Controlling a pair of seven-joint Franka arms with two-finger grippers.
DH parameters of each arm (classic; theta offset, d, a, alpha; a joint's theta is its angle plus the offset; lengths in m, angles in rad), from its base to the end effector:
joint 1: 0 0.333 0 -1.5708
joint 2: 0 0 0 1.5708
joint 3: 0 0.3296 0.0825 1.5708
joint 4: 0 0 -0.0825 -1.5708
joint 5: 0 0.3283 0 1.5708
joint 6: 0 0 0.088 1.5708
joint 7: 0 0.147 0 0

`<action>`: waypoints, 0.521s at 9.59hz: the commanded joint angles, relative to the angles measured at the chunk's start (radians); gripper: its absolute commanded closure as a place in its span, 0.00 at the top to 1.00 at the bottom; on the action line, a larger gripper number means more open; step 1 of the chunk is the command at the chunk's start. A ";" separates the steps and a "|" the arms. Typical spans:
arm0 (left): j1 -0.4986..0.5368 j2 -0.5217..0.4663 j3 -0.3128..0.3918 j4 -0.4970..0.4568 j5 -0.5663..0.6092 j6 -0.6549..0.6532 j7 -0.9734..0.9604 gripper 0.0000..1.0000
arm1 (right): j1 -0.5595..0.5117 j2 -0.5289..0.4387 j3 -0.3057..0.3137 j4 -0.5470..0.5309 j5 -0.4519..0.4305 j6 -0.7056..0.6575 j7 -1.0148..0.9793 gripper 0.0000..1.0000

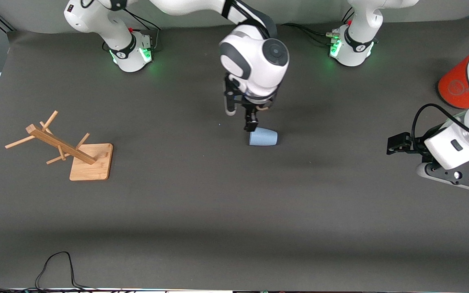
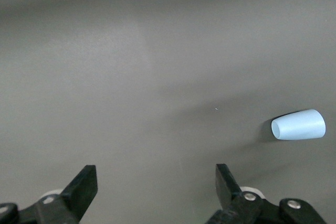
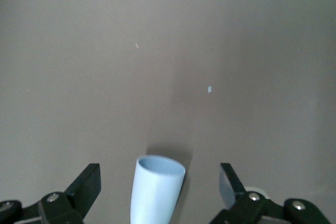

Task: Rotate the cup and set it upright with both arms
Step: 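Withdraw the right gripper while the left gripper reaches the cup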

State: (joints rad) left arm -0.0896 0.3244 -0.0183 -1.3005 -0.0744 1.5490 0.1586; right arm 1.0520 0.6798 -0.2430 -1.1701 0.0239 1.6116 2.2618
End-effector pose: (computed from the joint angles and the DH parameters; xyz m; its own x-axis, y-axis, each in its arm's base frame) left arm 0.5877 -0.0731 0.5310 0.9626 -0.2637 -0.0621 -0.2577 -0.9619 0.0910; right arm 0.4228 0.5069 0.3714 0.1554 -0.9586 0.2387 -0.9866 -0.1382 0.0871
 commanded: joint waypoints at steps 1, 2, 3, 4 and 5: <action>-0.015 0.001 0.006 0.020 -0.001 -0.035 -0.007 1.00 | -0.090 -0.116 0.004 -0.081 0.008 -0.071 -0.236 1.00; -0.033 0.001 0.008 0.020 0.004 -0.036 -0.010 1.00 | -0.131 -0.162 0.004 -0.106 0.007 -0.090 -0.327 1.00; -0.056 -0.001 0.008 0.020 0.008 -0.036 -0.022 1.00 | -0.182 -0.196 0.002 -0.111 0.007 -0.113 -0.425 1.00; -0.102 -0.002 0.008 0.021 0.028 -0.036 -0.074 1.00 | -0.232 -0.232 0.002 -0.123 0.007 -0.130 -0.530 1.00; -0.151 -0.002 0.008 0.023 0.062 -0.036 -0.152 1.00 | -0.288 -0.288 0.007 -0.169 0.008 -0.130 -0.630 1.00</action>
State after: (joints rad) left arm -0.1724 0.3244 -0.0207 -1.2989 -0.0551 1.5371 0.0924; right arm 0.8139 0.4854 -0.2489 -1.2470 0.0244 1.4796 1.7402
